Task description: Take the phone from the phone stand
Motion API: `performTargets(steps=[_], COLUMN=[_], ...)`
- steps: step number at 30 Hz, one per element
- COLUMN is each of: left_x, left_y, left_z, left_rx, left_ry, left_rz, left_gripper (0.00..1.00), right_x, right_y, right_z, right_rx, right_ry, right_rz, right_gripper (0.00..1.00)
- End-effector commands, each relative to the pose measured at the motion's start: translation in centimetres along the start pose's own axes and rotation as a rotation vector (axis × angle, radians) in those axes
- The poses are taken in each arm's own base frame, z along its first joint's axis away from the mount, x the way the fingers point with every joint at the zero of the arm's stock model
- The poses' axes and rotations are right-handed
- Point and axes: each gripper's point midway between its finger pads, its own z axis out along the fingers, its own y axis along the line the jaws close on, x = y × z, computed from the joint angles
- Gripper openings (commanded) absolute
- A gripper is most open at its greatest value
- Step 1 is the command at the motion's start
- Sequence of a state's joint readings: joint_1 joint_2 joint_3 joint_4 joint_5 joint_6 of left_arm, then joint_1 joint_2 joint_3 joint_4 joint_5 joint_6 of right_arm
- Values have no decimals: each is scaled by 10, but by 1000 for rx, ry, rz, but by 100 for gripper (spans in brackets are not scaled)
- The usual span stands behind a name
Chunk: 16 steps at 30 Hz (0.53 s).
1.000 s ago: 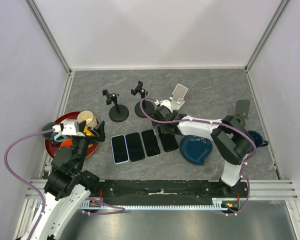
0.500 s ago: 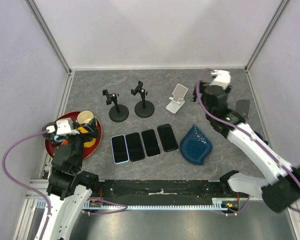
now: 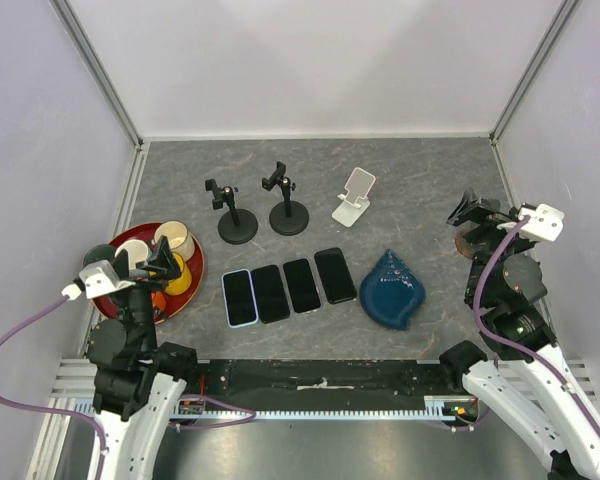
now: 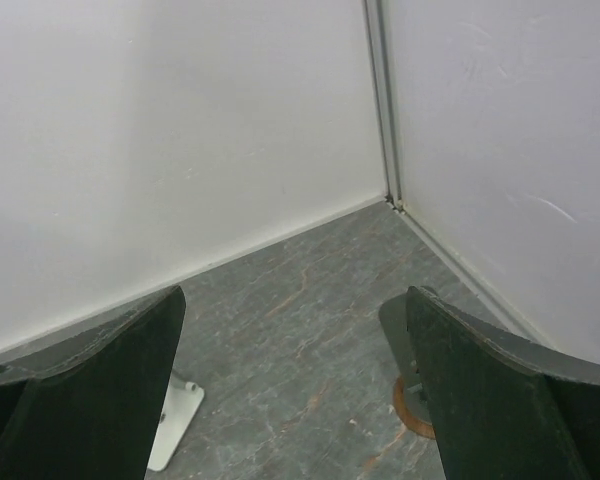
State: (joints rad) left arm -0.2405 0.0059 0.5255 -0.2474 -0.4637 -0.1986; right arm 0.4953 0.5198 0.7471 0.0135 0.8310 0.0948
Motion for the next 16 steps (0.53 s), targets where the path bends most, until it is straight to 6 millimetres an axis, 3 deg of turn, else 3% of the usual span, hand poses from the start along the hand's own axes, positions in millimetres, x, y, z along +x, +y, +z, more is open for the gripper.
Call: performTargets(steps=[1, 9, 16], left_x=[-29, -30, -30], left_y=[1, -9, -12], left_z=[-13, -15, -16], left_rx=[13, 69, 89], left_ry=[-111, -107, -100], left_rz=[-95, -103, -106], left_gripper=[100, 100, 100], right_x=[-9, -17, -12], right_y=[-7, 2, 13], right_z=[4, 9, 13], right_rx=[37, 31, 1], right_ry=[-43, -40, -20], right_rz=[-66, -61, -35], right_gripper=[98, 98, 98])
